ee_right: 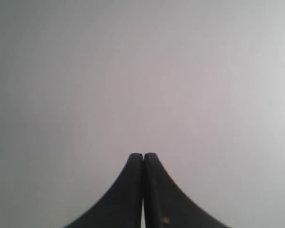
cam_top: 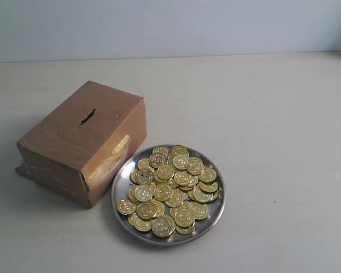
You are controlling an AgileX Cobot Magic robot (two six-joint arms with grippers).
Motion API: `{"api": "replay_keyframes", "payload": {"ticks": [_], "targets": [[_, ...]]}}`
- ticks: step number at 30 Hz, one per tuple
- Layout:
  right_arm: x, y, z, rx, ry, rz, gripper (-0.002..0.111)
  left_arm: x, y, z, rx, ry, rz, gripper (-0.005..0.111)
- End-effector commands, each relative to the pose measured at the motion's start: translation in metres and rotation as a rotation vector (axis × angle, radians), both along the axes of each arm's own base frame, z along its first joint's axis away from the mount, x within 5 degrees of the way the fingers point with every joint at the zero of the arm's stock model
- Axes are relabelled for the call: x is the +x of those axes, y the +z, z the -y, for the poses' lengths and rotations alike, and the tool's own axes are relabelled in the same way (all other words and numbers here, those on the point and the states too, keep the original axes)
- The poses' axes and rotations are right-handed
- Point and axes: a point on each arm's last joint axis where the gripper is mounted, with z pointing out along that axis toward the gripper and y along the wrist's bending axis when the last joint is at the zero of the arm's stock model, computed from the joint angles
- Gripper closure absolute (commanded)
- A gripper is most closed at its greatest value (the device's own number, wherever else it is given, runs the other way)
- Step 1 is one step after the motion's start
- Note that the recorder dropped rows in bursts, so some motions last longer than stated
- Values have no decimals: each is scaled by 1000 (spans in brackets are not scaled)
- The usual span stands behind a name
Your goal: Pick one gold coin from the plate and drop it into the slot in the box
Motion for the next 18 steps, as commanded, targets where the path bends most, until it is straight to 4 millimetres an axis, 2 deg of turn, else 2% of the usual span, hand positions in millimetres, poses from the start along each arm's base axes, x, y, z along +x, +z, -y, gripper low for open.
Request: {"api": "replay_keyframes", "payload": {"ticks": [1,4,7,10,13,15,17,18], "targets": [[13,6,4,60,-119,157,108,14,-15,-10,40,117,101,107],[28,1,10,79,-218,209,108,24,-34,-15,97,175,127,107],[45,-14,14,69,-237,90,108,33,-59,-14,197,153,75,107],[47,-17,12,62,-226,38,108,38,-78,-13,202,128,22,107],[57,-23,26,-13,-382,81,108,40,-90,-13,204,122,-14,107],[73,-35,37,-21,-433,112,108,40,-90,-13,204,123,-12,107],[94,-59,47,-21,-455,37,108,40,-89,-13,204,123,-10,107],[108,-78,52,-10,-456,-24,108,40,-89,-13,204,123,-10,107]]}}
